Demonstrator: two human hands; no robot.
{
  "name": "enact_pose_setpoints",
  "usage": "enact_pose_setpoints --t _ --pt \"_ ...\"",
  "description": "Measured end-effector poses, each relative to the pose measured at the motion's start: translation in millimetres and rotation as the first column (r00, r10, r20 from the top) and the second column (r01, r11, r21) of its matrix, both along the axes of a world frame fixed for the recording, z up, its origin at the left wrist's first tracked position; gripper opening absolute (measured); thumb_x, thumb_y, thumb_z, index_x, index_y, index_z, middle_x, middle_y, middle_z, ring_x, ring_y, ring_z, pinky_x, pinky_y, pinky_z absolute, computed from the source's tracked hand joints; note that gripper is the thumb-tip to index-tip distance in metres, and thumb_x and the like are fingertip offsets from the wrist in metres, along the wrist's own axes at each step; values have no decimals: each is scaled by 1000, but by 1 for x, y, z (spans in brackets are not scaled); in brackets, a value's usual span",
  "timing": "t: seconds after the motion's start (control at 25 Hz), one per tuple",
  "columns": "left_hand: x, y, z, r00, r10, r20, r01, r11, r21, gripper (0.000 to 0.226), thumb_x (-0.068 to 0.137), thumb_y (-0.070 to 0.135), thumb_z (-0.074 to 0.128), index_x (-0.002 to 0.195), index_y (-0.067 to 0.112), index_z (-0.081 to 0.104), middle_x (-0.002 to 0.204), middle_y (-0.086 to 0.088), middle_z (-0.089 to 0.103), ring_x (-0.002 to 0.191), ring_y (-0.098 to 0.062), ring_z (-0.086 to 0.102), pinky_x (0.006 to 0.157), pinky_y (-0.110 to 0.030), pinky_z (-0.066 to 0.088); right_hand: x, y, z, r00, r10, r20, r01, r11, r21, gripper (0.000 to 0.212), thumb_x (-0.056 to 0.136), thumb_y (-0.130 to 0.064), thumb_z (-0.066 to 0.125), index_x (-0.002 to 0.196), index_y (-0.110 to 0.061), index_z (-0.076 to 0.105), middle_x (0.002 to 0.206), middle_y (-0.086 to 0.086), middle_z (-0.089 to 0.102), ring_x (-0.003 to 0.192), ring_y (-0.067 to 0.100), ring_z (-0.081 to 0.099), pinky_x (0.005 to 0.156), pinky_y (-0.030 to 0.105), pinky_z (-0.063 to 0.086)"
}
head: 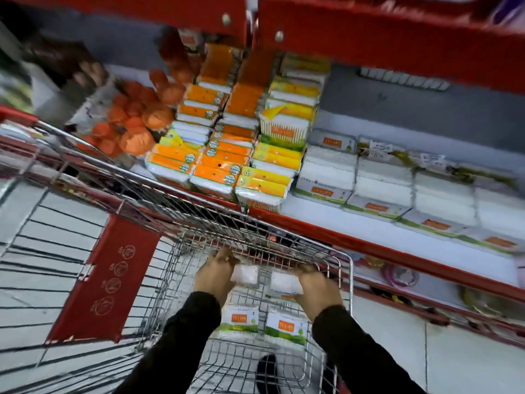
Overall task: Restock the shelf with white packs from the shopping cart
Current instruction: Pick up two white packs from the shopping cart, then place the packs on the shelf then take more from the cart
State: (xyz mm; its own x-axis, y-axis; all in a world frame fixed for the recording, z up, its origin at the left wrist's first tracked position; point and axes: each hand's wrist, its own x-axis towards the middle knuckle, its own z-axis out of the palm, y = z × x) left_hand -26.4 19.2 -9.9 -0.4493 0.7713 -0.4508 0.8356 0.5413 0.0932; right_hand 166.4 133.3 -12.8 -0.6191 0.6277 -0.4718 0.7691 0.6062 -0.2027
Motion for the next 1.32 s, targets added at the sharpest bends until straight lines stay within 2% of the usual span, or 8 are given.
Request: enact_pose_setpoints --t 0.12,0.32,0.48,0.64,0.96,1.04,1.12,1.32 --pt "18 0 70 999 -20 -41 25 994 105 45 90 27 68 133 21 57 143 -1 47 126 -21 50 99 -35 53 21 -7 68 993 -92 -81 93 996 12 32 86 -28 70 118 -30 65 119 0 66 103 22 68 81 33 57" --pt "44 22 151 995 -52 -87 79 935 346 51 78 22 79 126 21 64 130 -5 58 120 -29 53 93 -40 54 56 11 171 953 -212 -217 242 962 124 48 80 -40 76 126 -33 64 122 2 65 115 25 61 90 34 50" --pt "59 72 185 986 -85 -142 141 882 450 49 78 17 78 125 18 65 129 -4 56 120 -27 51 90 -41 56 73 49 207 897 -265 -354 360 902 239 52 75 -30 83 124 -29 67 121 5 67 115 25 60 92 34 51" --pt "70 125 194 963 -146 -225 227 891 394 48 82 3 70 128 16 62 130 -6 53 120 -27 50 86 -37 54 75 86 204 903 -243 -354 370 859 353 51 76 -23 83 124 -27 67 120 6 68 116 26 60 91 36 53" --pt "85 166 145 935 -242 -260 301 928 220 39 87 -6 59 123 7 61 125 -11 54 108 -30 62 82 -40 61 72 119 145 967 -201 -155 247 887 391 43 80 -3 72 119 -20 68 116 6 65 111 26 59 81 38 60" --pt "82 166 138 944 -240 -226 291 928 234 40 89 0 60 128 8 56 132 -11 51 107 -30 64 84 -41 60 71 119 141 968 -176 -178 232 898 375 47 81 -1 68 125 -17 63 121 7 62 116 26 56 85 38 59" --pt "81 161 135 958 -228 -176 270 924 272 46 91 4 62 135 12 52 140 -9 47 111 -30 63 86 -41 59 74 114 143 953 -177 -245 254 909 330 47 81 -11 72 127 -15 61 124 7 60 118 27 54 93 38 55" --pt "86 110 137 971 -227 -73 234 858 458 49 86 8 66 134 15 58 132 -9 58 120 -32 55 94 -42 55 69 67 152 850 -165 -500 280 946 163 25 78 -19 77 98 -19 62 106 4 60 101 23 59 86 33 54"
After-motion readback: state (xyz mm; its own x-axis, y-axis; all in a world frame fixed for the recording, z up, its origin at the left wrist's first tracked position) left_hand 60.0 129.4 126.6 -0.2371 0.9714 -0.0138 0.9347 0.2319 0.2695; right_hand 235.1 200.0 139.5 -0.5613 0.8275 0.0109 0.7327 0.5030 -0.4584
